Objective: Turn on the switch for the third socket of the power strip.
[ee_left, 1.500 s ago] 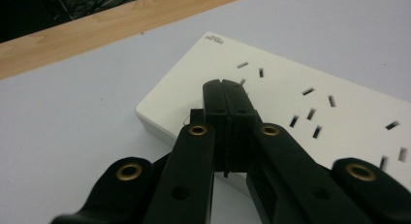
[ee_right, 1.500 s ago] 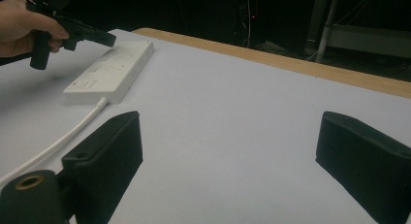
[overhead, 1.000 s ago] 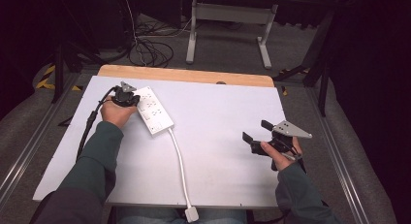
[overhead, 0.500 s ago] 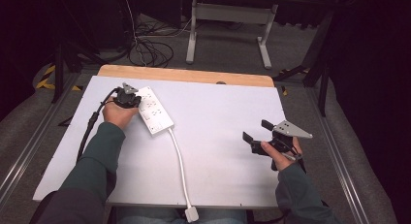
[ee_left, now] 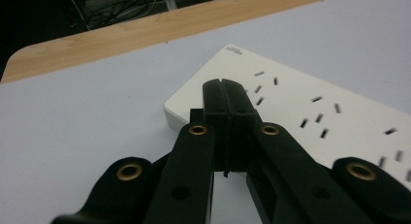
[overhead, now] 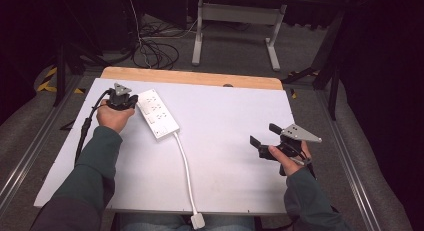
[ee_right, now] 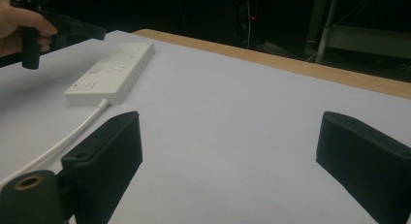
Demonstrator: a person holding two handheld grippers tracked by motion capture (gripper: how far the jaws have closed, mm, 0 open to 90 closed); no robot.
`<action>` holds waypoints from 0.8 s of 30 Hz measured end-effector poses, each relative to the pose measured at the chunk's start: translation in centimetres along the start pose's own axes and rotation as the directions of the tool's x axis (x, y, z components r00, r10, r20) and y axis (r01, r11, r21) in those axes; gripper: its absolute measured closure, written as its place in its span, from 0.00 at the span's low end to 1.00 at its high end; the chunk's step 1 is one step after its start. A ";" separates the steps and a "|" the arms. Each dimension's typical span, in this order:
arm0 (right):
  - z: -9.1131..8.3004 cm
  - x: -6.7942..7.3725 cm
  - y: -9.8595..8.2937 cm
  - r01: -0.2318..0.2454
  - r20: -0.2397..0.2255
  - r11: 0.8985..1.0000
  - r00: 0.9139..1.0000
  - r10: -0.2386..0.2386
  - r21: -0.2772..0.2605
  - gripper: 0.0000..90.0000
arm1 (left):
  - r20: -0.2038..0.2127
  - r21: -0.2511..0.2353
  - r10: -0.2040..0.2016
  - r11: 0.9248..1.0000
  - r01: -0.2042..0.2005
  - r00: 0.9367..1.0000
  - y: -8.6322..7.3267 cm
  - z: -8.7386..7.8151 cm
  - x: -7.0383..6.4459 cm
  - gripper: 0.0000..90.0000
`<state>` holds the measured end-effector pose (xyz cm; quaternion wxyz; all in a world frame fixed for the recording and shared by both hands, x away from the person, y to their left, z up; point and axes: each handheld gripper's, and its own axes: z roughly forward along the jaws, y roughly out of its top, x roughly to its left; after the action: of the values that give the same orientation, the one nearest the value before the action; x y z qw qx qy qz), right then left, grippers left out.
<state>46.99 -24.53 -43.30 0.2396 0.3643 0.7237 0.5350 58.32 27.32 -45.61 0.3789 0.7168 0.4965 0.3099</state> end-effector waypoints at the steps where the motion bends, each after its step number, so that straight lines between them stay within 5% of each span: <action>1: 0.0 0.0 0.0 0.006 0.002 1.000 1.000 -0.006 -0.001 0.11 | 0.002 -0.016 -0.001 1.000 0.002 1.000 0.1 -0.5 -0.1 1.00; 11: 0.4 0.1 0.1 0.008 0.003 1.000 1.000 -0.008 0.005 0.11 | 0.035 -0.142 -0.049 0.988 0.053 0.998 0.0 -5.4 0.5 1.00; 24: 0.7 0.2 0.2 0.023 0.003 1.000 1.000 -0.023 0.013 0.11 | 0.057 -0.250 -0.106 0.961 0.117 0.993 -1.2 -10.6 0.8 1.00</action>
<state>47.42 -23.94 -43.30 0.2443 0.3584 0.7308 0.5270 49.31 30.83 -41.04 0.4949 0.6400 0.4842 0.3332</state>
